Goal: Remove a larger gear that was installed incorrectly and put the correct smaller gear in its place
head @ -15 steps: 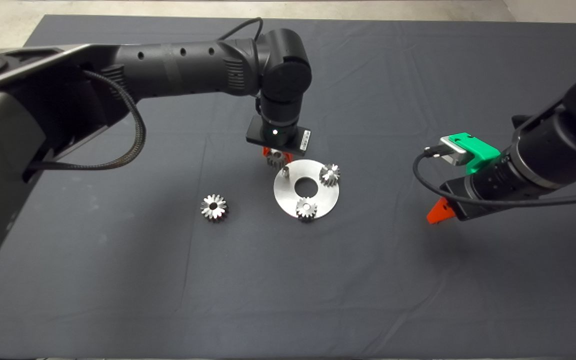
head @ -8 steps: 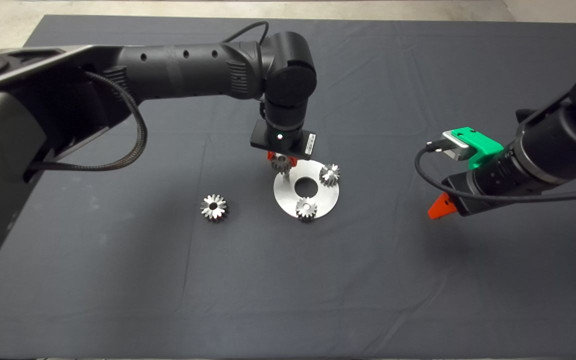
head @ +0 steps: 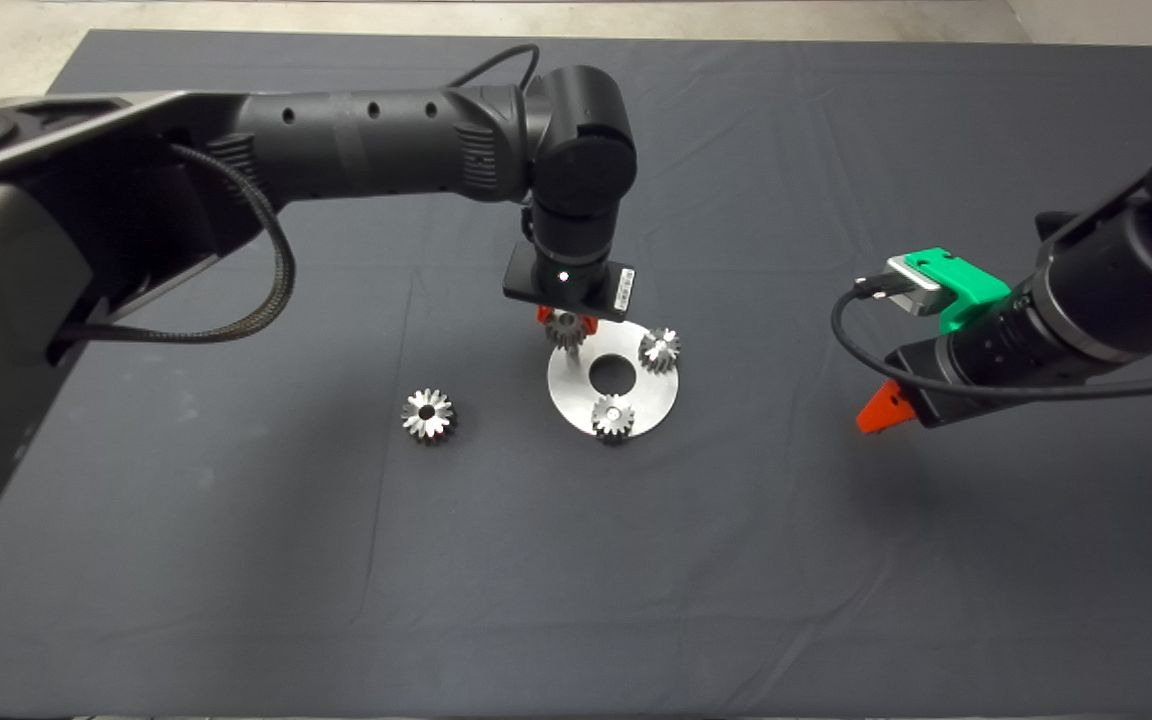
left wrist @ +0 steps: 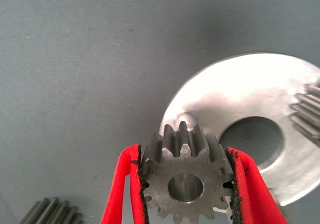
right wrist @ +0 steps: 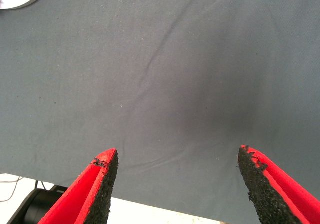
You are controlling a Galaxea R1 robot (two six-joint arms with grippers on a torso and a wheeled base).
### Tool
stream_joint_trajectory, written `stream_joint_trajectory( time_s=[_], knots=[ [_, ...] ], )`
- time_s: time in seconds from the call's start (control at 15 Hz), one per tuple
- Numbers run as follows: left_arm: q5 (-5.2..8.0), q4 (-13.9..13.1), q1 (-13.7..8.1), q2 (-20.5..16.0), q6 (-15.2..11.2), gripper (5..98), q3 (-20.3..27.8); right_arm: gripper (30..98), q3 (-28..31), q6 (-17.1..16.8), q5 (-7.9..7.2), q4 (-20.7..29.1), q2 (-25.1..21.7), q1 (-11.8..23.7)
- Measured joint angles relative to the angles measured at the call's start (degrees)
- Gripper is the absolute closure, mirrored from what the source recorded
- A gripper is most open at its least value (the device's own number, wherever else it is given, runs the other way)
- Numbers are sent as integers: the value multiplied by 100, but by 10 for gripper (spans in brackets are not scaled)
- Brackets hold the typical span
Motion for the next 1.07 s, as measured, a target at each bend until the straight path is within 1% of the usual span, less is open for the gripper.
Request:
stream_joint_trajectory(
  time_s=[0.2,0.47,0.73,1.07],
  knots=[
    [1,135,0,0,-112,793,84,649,0,-2,-1,0,0,0],
    [1,194,0,0,-131,795,89,649,0,-2,-2,0,0,2],
    [1,319,9,0,-150,796,92,649,0,-1,0,0,0,63],
    [1,406,194,0,-167,797,128,649,2,-1,-2,0,0,63]
  ],
)
